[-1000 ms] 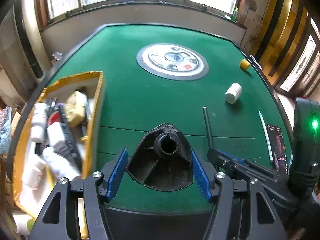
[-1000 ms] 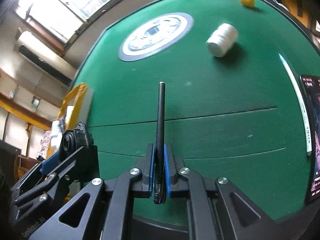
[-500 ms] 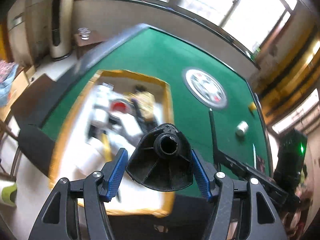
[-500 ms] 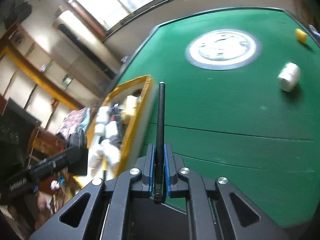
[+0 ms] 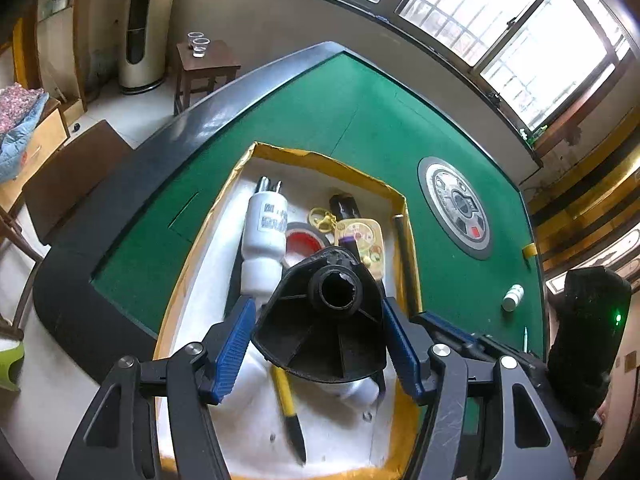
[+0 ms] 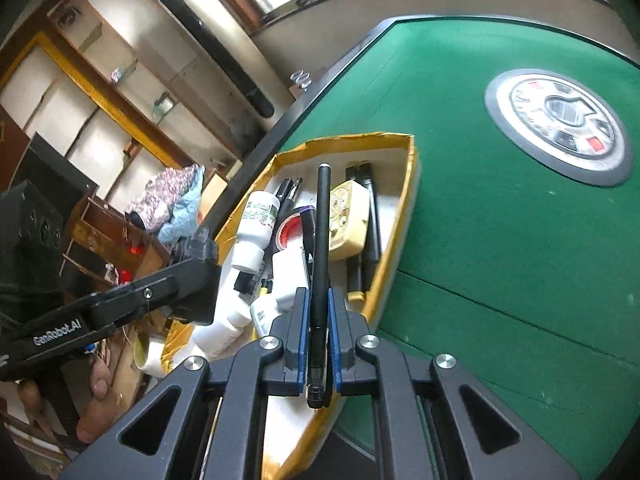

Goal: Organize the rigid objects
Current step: 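Carry the black part and black marker into the tray and release both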

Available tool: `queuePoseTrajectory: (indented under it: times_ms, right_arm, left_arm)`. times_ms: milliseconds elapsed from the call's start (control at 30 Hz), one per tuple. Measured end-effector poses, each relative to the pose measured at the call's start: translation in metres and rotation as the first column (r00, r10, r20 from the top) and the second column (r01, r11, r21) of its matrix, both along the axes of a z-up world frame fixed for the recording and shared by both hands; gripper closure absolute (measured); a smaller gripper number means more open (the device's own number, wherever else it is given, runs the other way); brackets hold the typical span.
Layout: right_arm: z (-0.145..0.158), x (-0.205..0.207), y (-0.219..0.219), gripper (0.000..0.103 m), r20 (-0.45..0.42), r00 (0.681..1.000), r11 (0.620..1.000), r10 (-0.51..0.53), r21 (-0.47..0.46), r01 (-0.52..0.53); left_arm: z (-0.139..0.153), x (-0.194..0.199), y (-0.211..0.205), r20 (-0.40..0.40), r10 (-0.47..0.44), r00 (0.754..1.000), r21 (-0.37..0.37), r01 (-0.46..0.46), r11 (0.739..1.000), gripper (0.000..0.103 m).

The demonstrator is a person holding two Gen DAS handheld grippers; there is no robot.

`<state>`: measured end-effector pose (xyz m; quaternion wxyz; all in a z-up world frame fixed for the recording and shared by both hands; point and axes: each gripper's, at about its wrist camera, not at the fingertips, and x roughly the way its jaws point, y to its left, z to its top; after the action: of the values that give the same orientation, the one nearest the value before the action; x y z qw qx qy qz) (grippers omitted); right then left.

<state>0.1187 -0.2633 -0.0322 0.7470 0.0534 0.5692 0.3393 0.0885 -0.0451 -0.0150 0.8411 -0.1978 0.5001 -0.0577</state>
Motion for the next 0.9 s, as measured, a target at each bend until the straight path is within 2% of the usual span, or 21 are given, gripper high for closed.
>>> queuePoseTrajectory:
  times_ms: [167, 400, 633, 900]
  right_arm:
    - [-0.012, 0.007, 0.020, 0.094, 0.008, 0.999, 0.997, 0.039, -0.072, -0.038]
    - [-0.013, 0.010, 0.026, 0.094, 0.036, 0.995, 0.989, 0.097, -0.118, -0.092]
    - [-0.017, 0.004, 0.038, 0.094, 0.061, 0.992, 0.982, 0.113, -0.159, -0.102]
    - [-0.017, -0.002, 0.045, 0.094, 0.070, 0.990, 0.977, 0.121, -0.184, -0.106]
  left_arm:
    - [-0.008, 0.026, -0.005, -0.012, -0.021, 1.000, 0.003, 0.021, 1.000, 0.036]
    - [-0.021, 0.051, -0.002, -0.046, -0.008, 0.999, 0.023, 0.010, 1.000, 0.036]
    - [-0.018, 0.065, -0.011, -0.043, -0.029, 0.999, 0.072, 0.032, 0.997, 0.036]
    - [-0.020, 0.105, -0.019, -0.064, -0.062, 0.996, 0.146, 0.071, 0.987, 0.036]
